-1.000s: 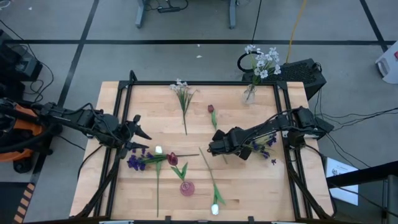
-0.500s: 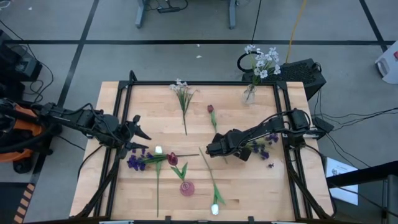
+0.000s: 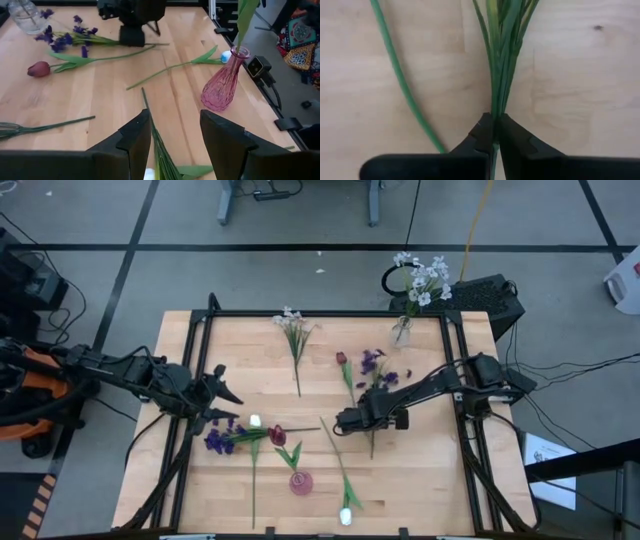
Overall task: Sort flowers into vase by color
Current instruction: Put the violet flower into the pink vase
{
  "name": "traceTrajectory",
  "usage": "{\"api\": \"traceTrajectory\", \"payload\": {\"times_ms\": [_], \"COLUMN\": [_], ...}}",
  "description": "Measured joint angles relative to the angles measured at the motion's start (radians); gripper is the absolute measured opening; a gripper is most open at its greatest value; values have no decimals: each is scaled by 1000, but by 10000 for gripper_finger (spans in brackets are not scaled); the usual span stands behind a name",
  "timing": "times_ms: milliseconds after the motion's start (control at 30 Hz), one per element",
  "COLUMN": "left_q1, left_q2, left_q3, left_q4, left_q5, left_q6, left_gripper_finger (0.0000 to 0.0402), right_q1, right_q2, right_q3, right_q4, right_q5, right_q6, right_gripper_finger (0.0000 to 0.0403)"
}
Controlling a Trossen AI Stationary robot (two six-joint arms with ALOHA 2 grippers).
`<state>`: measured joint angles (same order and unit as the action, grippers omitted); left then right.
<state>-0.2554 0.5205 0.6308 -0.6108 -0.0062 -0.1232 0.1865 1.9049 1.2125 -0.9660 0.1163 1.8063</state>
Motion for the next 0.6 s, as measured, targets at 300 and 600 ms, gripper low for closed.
{"api": "traceTrajectory", "payload": {"times_ms": [300, 600], "left_q1": [0, 0], "left_q2": [0, 0], "left_q3": [0, 0], "left_q4": [4, 4], "left_q5": [-53, -63], "left_q6": [-130, -238], "left_gripper_finger": [176, 176], "right_q1": [4, 6], "right_q2": [-55, -55], "right_q3": [2, 3], "right_q4": [-21, -47], "right_q5": [-95, -87], "right_q6": [-312, -379], "right_gripper_finger": [14, 70]}}
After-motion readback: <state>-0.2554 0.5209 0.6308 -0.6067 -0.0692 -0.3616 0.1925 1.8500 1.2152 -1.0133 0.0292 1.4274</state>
